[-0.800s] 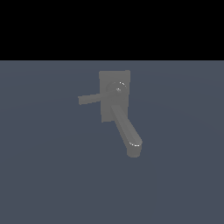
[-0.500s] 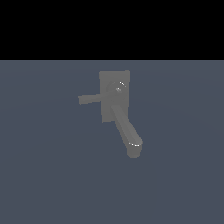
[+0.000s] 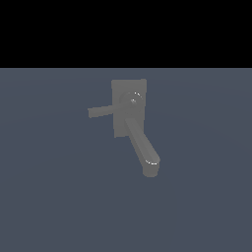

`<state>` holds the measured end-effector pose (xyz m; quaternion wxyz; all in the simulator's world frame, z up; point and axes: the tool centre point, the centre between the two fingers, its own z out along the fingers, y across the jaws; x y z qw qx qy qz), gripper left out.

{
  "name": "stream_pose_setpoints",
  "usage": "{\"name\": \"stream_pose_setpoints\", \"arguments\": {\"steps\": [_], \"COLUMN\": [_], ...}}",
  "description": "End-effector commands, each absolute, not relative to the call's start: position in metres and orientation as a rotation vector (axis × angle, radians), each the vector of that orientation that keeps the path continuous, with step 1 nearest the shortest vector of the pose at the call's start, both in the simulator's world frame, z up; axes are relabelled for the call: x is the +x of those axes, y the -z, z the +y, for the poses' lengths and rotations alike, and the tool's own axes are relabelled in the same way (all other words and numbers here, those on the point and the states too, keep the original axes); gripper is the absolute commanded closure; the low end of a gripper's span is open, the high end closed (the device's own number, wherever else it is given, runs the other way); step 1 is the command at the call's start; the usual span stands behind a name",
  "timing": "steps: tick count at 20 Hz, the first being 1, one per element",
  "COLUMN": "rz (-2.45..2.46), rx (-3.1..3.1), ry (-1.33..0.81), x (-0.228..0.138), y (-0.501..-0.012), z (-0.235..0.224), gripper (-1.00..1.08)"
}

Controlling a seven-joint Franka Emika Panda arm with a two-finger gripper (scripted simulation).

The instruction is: Turn on the faucet by rotating a designated handle.

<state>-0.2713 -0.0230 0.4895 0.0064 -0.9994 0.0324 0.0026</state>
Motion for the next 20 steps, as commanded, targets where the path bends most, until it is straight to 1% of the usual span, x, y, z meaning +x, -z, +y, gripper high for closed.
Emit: {"name": "stream_pose_setpoints", "arguments": {"steps": [1,12,20], "rz": [0.107,0.213,0.374], "rx": [-3.141,-3.35,-3.621], "ry": [-0.001,0.125,0.356], "x": [-0.271,-0.271,-0.27], "y": [-0.491,-0.508,-0.541], "z": [-0.024,-0.033,-0.038], "gripper": [1.08,1.08,1.08]}}
